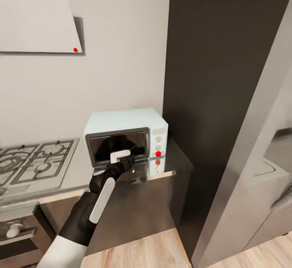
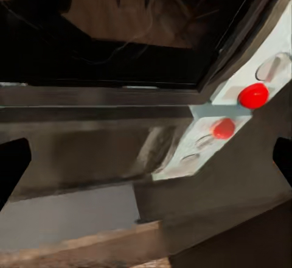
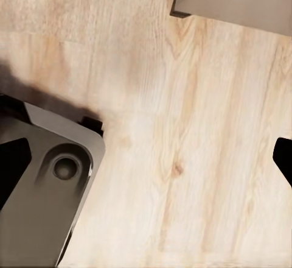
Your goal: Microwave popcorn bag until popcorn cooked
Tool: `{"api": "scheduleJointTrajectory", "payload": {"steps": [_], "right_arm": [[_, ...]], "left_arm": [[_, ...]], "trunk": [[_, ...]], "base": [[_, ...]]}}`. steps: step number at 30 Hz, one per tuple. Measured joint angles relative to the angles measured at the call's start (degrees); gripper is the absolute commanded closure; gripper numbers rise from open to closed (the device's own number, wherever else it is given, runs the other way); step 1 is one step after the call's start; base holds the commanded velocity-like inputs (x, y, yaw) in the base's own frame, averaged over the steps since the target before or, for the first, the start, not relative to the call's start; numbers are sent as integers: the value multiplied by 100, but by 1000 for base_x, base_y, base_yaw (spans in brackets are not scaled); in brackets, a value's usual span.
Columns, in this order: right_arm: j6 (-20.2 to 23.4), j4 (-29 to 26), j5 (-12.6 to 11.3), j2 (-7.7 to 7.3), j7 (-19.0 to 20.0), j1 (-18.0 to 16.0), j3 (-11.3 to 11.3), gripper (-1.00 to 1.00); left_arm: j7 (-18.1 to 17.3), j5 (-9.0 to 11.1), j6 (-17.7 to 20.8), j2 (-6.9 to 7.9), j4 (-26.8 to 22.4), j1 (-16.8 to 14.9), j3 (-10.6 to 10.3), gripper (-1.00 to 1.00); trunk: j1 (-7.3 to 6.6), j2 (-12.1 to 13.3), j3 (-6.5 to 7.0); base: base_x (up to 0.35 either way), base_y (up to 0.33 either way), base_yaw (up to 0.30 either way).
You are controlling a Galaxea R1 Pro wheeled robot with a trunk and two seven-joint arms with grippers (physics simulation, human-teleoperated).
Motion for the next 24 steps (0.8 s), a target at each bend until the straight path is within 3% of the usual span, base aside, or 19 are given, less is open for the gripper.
{"api": "scheduleJointTrajectory", "payload": {"steps": [3,6,8,11,14,17,24], "right_arm": [[-18,73,5,10,2,0,-3,-100],[-220,116,-2,22,21,-11,-66,-100],[-345,78,-25,17,37,-90,-101,-100],[-388,-140,-37,24,46,-163,-178,-100],[-399,-605,-42,7,49,-190,-341,-100],[-390,-1160,-48,13,215,-198,-867,-100],[-402,-1616,-35,202,439,-393,-1068,-100]], "left_arm": [[2,2,3,-5,-19,51,-17,-100],[11,-16,2,-9,-98,261,-169,-100],[16,-20,62,-1,-561,597,-288,-100],[17,-21,143,-7,-769,703,-342,-100],[24,-33,166,9,-962,940,-412,-100],[71,-42,199,29,-1330,1334,-438,-100],[94,-61,179,92,-1467,1990,-318,-100]], "trunk": [[0,0,0],[0,0,0],[0,-1,0],[0,1,1],[0,0,0],[-1,0,0],[0,1,0]], "base": [[-347,0,0],[-347,0,0],[-347,0,0],[-347,0,0],[-347,0,0],[-347,0,0],[-347,0,0]]}}
